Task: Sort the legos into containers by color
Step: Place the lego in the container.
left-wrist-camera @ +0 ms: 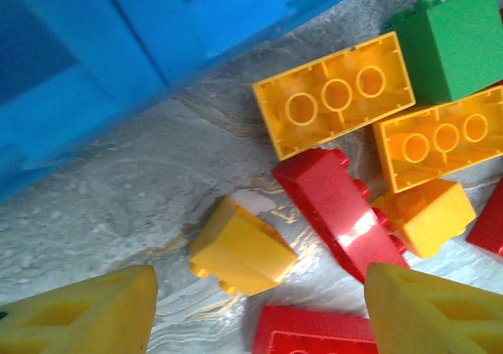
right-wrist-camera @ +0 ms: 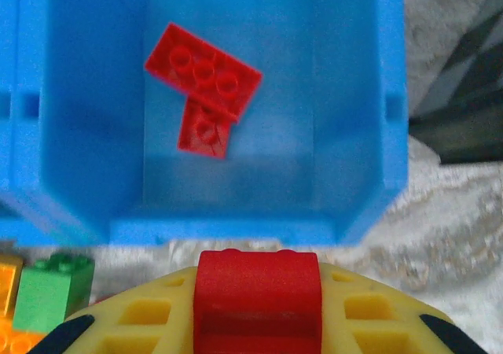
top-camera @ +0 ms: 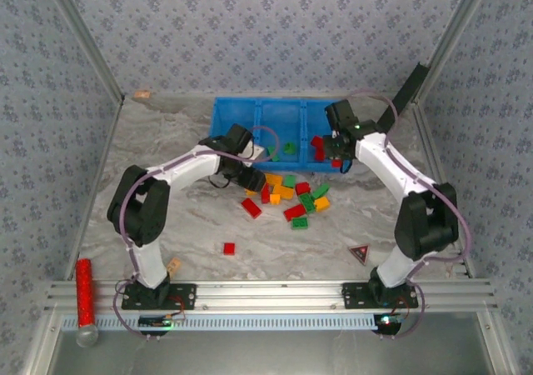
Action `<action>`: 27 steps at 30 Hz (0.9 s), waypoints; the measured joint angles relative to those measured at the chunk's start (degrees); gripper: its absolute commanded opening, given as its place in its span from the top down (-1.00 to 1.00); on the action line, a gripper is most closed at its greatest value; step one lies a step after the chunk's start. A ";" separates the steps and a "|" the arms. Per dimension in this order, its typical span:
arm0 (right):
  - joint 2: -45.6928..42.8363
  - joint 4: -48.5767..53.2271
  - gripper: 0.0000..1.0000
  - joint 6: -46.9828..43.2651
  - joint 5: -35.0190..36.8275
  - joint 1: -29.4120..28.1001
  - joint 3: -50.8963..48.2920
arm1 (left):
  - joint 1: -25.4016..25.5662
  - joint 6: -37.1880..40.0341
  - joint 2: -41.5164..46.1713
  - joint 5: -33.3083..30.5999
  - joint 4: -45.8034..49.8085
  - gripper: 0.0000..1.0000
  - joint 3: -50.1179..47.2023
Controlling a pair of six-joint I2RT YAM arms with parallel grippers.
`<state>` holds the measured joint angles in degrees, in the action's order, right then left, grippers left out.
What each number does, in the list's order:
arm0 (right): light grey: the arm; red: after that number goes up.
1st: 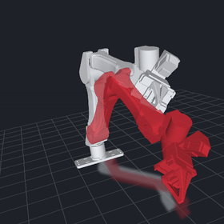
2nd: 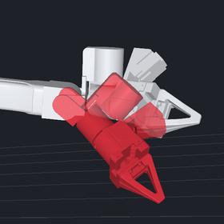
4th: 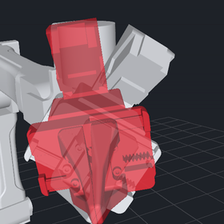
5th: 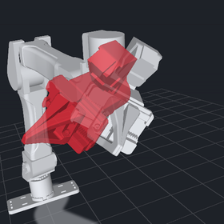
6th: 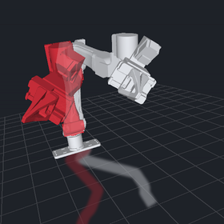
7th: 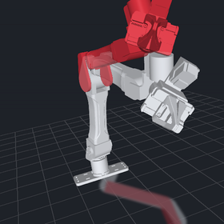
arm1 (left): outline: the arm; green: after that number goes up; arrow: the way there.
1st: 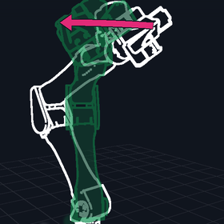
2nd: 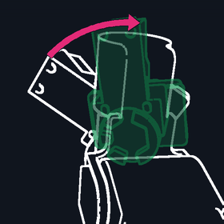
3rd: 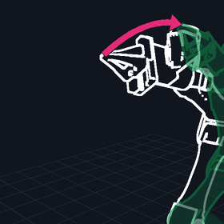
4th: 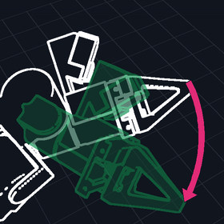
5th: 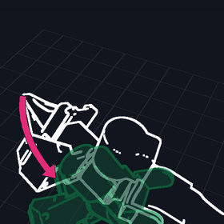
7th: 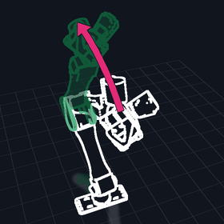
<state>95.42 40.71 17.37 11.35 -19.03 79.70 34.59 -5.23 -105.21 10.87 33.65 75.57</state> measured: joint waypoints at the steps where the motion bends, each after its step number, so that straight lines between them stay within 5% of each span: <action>1: 1.29 -0.87 0.46 -0.48 -0.02 0.28 0.83 | 0.42 -0.87 -0.44 -0.04 0.22 -0.41 0.35; 15: 16.26 -7.54 0.35 -3.96 -2.32 3.04 11.63 | 2.78 -7.56 -2.84 -5.84 4.55 -0.38 0.79; 27: 20.90 -7.78 0.02 -5.07 -3.23 3.04 16.24 | 2.12 -9.49 -6.14 -7.74 4.87 -0.37 1.84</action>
<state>116.31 32.93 12.29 8.12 -15.99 95.94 36.71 -14.72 -111.35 3.14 38.52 77.41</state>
